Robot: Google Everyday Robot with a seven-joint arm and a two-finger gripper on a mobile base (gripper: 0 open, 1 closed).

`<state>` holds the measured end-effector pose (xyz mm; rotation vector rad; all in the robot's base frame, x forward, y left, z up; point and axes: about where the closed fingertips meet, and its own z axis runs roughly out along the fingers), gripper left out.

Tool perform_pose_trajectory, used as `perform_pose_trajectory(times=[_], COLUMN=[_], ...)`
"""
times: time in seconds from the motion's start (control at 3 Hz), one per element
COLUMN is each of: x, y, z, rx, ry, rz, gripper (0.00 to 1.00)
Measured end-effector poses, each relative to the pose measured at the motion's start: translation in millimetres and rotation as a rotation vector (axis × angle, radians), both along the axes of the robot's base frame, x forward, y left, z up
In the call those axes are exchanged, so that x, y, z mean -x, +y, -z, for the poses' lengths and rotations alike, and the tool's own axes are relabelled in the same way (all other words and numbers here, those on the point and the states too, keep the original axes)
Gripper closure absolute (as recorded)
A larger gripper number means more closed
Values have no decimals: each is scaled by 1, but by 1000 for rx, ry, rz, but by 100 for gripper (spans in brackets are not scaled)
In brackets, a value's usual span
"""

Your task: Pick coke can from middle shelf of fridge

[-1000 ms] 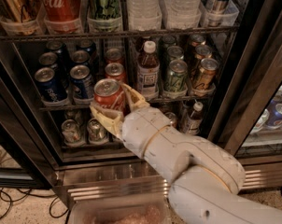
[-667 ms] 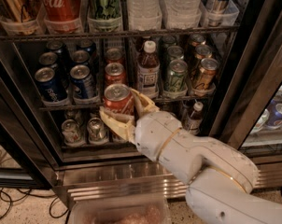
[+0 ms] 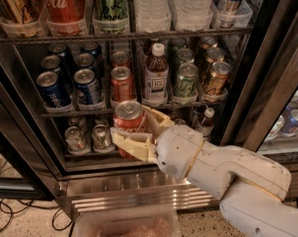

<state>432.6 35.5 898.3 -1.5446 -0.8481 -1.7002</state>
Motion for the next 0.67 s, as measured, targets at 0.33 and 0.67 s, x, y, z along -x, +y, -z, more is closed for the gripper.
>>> perform_pose_trajectory(times=[0.33,0.67], x=[16,30], y=[2,2], z=[3,4], rx=[-1,1], ry=[25,52], rz=[-85,-134], gripper=[100,100])
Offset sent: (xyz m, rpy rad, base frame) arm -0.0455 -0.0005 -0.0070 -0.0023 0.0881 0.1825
